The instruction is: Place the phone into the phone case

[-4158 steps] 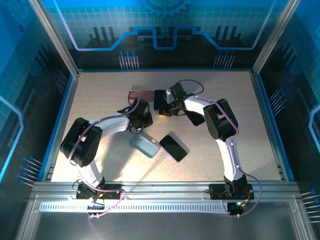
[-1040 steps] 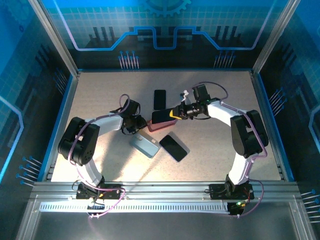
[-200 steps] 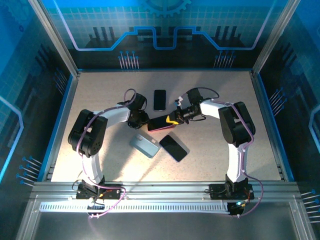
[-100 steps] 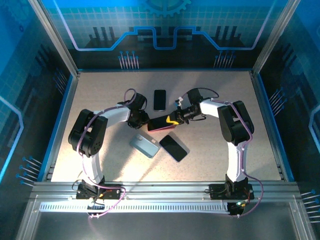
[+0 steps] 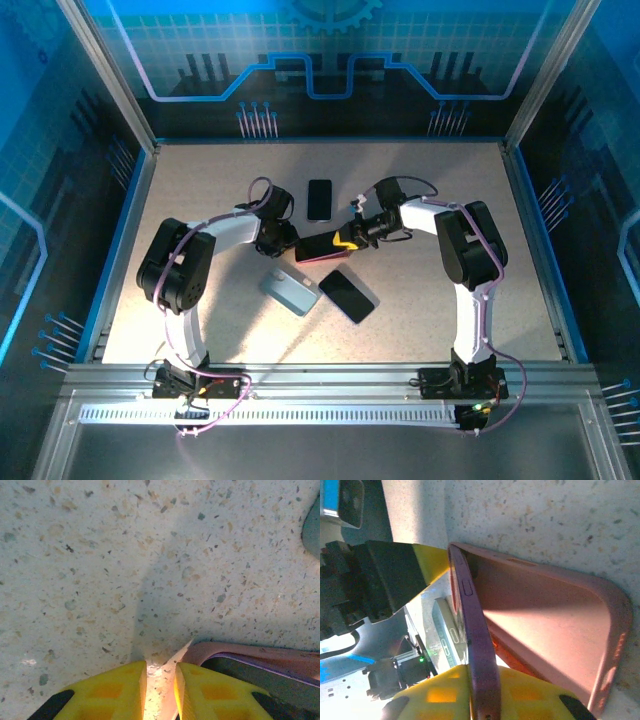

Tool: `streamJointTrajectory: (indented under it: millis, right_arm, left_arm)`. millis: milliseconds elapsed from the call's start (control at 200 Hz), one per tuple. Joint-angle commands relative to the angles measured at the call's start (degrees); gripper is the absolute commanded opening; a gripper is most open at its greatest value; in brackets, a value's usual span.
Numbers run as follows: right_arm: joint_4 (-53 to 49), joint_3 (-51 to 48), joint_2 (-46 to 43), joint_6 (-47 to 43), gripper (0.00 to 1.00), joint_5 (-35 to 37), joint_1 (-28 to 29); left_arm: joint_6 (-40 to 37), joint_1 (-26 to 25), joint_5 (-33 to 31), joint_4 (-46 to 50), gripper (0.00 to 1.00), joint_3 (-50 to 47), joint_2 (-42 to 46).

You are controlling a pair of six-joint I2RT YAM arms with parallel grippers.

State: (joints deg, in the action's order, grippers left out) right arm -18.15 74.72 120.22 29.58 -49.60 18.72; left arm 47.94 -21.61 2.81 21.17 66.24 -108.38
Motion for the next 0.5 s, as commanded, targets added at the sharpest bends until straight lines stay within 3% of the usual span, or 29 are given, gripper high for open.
streamJointTrajectory:
  millis: [0, 490]
  right_arm:
    - [-3.5, 0.0, 2.7, 0.2, 0.19, 7.7, 0.9]
    - [-9.2, 4.2, 1.8, -1.0, 0.31, 11.4, 1.6]
  left_arm:
    - [0.5, -1.3, 4.0, -9.5, 0.24, -0.2, -2.6]
    - [0.4, -1.2, 4.6, -10.6, 0.24, -0.7, -2.6]
